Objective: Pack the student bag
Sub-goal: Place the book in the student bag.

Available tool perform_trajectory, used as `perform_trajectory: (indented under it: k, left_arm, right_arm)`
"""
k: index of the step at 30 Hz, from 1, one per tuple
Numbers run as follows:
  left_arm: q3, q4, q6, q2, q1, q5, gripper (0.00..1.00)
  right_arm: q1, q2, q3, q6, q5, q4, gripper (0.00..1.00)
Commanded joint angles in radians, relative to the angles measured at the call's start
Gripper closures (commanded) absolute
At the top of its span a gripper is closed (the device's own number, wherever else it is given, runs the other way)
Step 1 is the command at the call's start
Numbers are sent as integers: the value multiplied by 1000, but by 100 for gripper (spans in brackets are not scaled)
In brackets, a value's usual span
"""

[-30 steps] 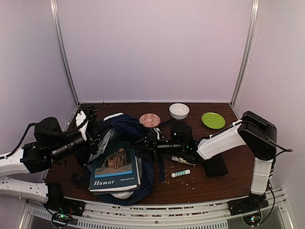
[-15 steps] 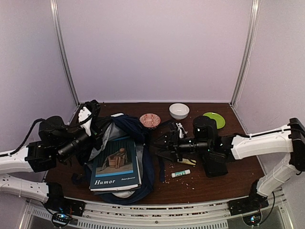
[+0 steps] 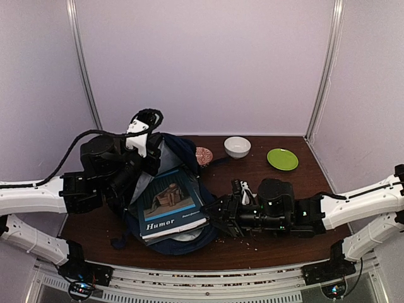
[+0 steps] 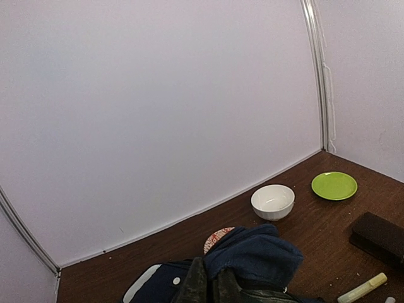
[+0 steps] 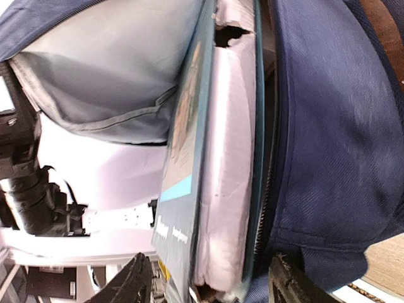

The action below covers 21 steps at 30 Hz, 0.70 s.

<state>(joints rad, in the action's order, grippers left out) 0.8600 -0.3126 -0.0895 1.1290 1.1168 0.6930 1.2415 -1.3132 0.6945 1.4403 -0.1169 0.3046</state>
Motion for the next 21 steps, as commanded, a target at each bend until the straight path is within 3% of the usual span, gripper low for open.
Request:
perform_trajectory:
  k: [1,6,15,21]
  left_arm:
    - [74,-207,-14,43,-4,43,100]
    - [91,-211,-4,84,-3,28,100]
    - [89,-182,34,73,-4,-9,100]
    - [90,-128,53,46,-3,-77,100]
  right_arm:
    - [34,-27,-15,76,85,41,37]
    - [47,-38,-43,112,103,76,38]
    - [31,-78,22,84,112,-8,43]
    - [-16,-121,73,45,81,18,61]
